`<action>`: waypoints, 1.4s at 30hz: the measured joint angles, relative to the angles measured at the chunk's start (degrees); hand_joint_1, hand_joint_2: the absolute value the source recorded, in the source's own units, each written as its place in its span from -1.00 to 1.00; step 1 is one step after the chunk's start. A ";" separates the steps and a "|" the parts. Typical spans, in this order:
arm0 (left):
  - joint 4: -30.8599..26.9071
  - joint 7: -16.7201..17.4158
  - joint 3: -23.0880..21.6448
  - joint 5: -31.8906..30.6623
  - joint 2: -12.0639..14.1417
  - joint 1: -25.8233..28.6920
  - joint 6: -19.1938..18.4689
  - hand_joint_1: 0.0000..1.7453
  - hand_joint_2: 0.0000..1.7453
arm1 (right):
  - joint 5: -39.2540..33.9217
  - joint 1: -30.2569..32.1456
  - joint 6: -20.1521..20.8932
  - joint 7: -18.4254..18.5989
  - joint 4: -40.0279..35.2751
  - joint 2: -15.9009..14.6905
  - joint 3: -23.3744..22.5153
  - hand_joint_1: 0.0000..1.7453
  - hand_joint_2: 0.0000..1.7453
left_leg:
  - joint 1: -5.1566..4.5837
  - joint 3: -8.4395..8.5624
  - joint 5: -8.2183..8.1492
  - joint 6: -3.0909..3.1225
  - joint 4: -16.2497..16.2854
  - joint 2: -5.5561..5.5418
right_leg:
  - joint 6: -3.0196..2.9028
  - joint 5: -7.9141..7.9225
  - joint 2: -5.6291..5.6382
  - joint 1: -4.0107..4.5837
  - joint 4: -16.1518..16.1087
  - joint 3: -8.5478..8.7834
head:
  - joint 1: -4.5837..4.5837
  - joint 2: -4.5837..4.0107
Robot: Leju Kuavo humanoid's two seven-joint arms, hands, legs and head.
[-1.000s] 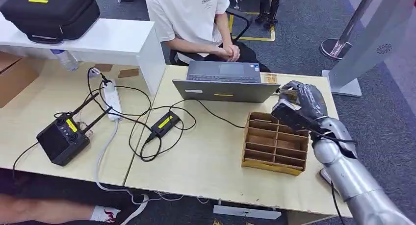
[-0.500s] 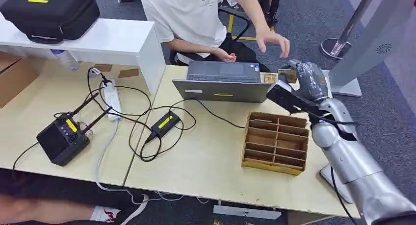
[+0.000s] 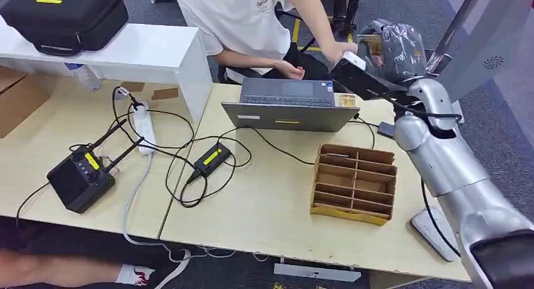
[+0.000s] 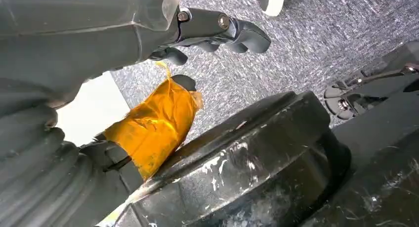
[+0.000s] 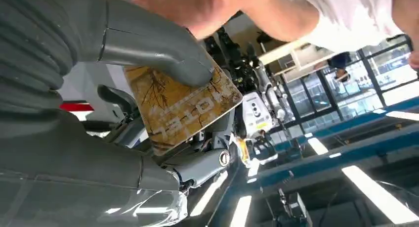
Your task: Pass the card to the sensor for recognition and then transmit it.
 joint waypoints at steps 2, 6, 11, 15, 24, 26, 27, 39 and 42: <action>0.02 0.00 -0.04 -0.02 0.02 0.00 -0.05 -1.00 1.00 | 0.06 -0.50 -0.22 0.00 0.44 0.35 0.31 1.00 1.00 | 0.00 0.00 0.00 0.00 0.00 -0.01 | 0.00 0.00 -0.01 0.00 0.00 0.00 | 0.00 0.00; 0.02 0.00 -0.70 -0.02 0.11 0.00 -0.33 -1.00 1.00 | 1.30 -1.39 -0.72 0.61 1.51 1.03 0.85 1.00 1.00 | 0.00 -0.02 0.00 0.00 0.00 -0.01 | 0.00 0.00 -0.01 -0.01 0.00 0.00 | -0.02 0.00; 0.02 -0.07 -1.55 -0.02 0.17 0.00 -0.68 -1.00 1.00 | 3.65 -3.60 -0.81 1.79 4.30 2.80 1.81 1.00 1.00 | 0.00 0.00 0.00 0.00 0.00 0.02 | 0.00 0.00 0.02 -0.01 0.00 0.00 | 0.00 0.02; 0.02 -0.07 -1.86 0.00 0.17 -0.01 -0.64 -1.00 1.00 | 4.30 -3.86 -1.05 1.79 5.71 4.07 2.69 1.00 1.00 | 0.00 0.01 0.00 0.00 0.00 -0.01 | -0.01 0.01 0.00 0.01 0.00 -0.01 | 0.00 0.00; 0.02 -0.07 -2.21 0.00 0.20 0.01 -0.61 -1.00 1.00 | 4.26 -3.87 -1.27 1.66 7.50 4.94 3.83 -1.00 1.00 | 0.01 -0.02 0.00 0.00 0.00 -0.02 | 0.00 0.00 0.00 -0.01 0.00 -0.02 | 0.00 0.00; 0.02 -0.07 -2.29 0.00 0.20 0.00 -0.66 -1.00 1.00 | 4.17 -3.89 -1.27 1.38 7.67 5.01 3.98 -1.00 1.00 | 0.00 -0.02 0.00 0.00 0.00 -0.01 | 0.00 0.00 0.01 -0.01 -0.01 -0.02 | 0.00 0.02; 0.02 -0.07 -2.36 0.00 0.20 0.01 -0.66 -1.00 1.00 | 4.17 -3.89 -1.27 1.22 7.76 5.05 4.04 -1.00 1.00 | 0.00 -0.02 0.00 0.00 0.00 -0.01 | 0.00 0.00 0.01 -0.01 -0.01 -0.02 | 0.00 0.00; 0.02 -0.13 -2.40 0.02 0.20 0.11 0.22 -1.00 1.00 | 4.30 -3.86 -1.20 1.11 8.46 5.05 4.13 -1.00 1.00 | 0.00 0.00 0.02 -0.03 0.00 0.00 | -0.01 0.01 0.02 -0.01 -0.01 -0.03 | 0.00 0.02; 0.02 -0.20 -2.40 0.02 0.20 0.11 0.20 -1.00 1.00 | 4.37 -3.86 -1.20 1.11 8.57 4.98 4.13 -1.00 1.00 | 0.00 0.00 0.02 -0.03 0.00 0.00 | -0.01 0.01 0.03 -0.01 -0.01 -0.05 | 0.00 0.02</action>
